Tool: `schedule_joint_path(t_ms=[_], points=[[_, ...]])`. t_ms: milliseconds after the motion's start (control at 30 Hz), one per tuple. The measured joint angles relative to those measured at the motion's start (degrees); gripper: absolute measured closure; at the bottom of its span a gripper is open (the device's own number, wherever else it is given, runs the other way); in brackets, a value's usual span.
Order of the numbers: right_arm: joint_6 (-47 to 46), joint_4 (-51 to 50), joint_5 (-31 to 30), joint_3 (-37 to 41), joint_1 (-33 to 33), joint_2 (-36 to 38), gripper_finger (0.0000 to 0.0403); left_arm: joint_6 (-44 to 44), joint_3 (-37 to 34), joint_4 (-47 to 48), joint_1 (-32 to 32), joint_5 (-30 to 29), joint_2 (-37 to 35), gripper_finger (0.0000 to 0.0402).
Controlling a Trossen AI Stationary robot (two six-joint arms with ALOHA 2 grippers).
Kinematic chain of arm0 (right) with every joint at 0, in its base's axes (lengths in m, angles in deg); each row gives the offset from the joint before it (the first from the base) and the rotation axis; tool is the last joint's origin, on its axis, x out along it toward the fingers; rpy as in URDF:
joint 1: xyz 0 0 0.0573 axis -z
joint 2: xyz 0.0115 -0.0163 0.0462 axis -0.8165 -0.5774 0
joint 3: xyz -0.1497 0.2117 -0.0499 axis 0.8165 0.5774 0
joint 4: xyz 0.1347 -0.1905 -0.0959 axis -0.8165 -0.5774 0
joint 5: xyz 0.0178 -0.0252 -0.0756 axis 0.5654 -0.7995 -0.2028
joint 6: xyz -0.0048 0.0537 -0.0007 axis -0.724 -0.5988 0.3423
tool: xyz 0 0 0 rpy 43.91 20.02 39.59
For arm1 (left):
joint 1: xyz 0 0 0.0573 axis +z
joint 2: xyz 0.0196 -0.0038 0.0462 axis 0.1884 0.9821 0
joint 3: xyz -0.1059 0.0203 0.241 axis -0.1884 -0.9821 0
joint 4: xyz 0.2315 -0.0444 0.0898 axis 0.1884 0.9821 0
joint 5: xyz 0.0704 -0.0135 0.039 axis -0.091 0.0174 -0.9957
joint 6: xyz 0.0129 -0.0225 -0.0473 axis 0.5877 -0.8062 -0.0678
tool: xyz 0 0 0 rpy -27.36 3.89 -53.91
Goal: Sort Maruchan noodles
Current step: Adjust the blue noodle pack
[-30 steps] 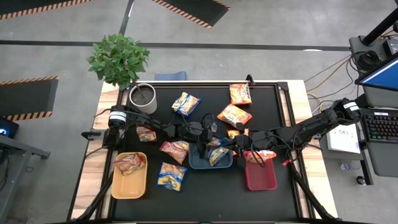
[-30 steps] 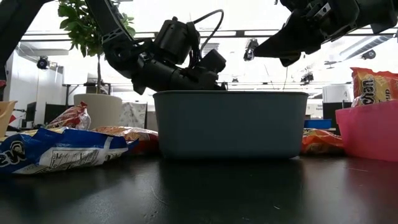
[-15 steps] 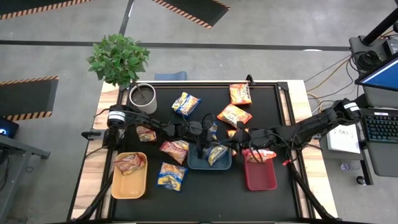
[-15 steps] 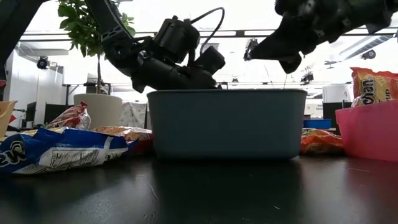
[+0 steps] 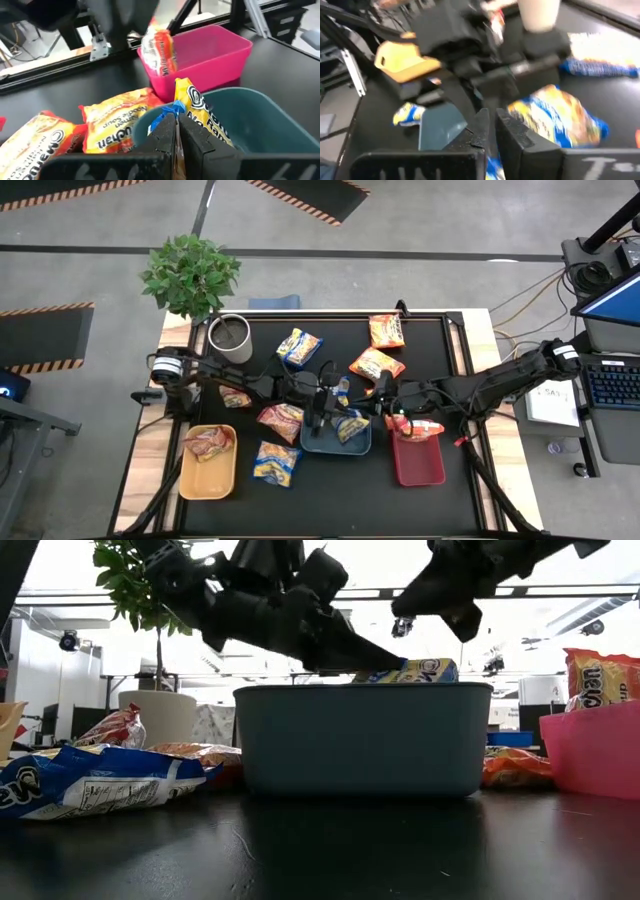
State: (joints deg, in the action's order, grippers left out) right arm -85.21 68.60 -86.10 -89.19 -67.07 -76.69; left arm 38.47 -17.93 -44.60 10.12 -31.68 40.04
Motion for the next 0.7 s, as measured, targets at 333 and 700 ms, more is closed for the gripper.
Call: schedule_joint_path(t_ms=[333,700], points=[[-14.41,-15.69,1.84,-3.41,0.00,-0.01,0.0252,1.62,-2.00,0.12,-1.46,-1.29,-2.22,0.0401],[-17.22,-15.97,8.07,-3.54,-0.02,-4.25,0.0147,2.37,-1.95,-2.80,-1.48,-1.86,-2.36,0.0401]])
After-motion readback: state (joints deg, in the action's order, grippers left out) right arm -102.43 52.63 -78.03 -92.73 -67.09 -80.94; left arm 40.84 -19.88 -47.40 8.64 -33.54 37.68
